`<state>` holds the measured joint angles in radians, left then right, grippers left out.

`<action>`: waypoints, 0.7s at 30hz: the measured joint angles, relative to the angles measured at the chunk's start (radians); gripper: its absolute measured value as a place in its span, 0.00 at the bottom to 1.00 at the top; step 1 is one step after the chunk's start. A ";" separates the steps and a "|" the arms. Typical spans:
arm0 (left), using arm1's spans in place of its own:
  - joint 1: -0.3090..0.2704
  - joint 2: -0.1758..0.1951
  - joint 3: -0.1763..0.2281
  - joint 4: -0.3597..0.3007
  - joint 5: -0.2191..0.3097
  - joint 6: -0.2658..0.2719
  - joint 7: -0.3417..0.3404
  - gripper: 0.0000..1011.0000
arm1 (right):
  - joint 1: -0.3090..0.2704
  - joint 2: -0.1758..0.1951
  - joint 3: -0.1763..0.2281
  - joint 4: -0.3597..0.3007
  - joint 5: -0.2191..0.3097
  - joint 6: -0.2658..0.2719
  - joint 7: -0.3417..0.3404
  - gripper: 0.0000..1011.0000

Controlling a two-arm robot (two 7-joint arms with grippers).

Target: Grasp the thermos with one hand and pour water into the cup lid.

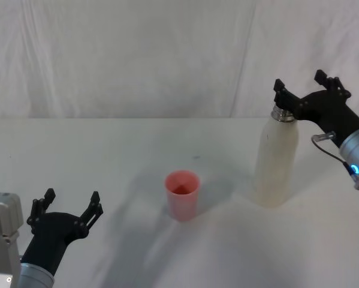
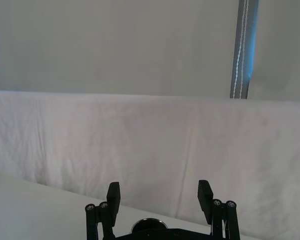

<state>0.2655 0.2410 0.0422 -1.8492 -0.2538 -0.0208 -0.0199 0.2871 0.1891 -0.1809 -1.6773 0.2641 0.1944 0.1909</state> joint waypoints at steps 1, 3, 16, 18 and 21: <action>0.000 0.000 0.000 0.000 0.000 0.000 0.000 0.99 | -0.008 0.008 0.004 -0.015 0.003 0.005 0.001 0.99; 0.000 0.000 0.000 0.000 0.000 0.000 0.000 0.99 | -0.018 0.017 0.009 -0.031 0.008 0.012 0.002 0.99; 0.000 0.000 0.000 0.000 0.000 0.000 0.000 0.99 | -0.143 0.075 0.077 -0.196 0.049 0.092 -0.035 0.99; 0.000 0.000 0.000 0.000 0.000 0.000 0.000 0.99 | -0.179 0.074 0.088 -0.225 0.040 0.085 -0.058 0.99; 0.000 0.000 0.000 0.000 0.000 0.000 0.000 0.99 | -0.223 0.068 0.100 -0.254 0.028 0.064 -0.077 0.99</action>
<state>0.2655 0.2410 0.0421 -1.8492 -0.2539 -0.0208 -0.0199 0.0638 0.2571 -0.0804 -1.9315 0.2924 0.2589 0.1136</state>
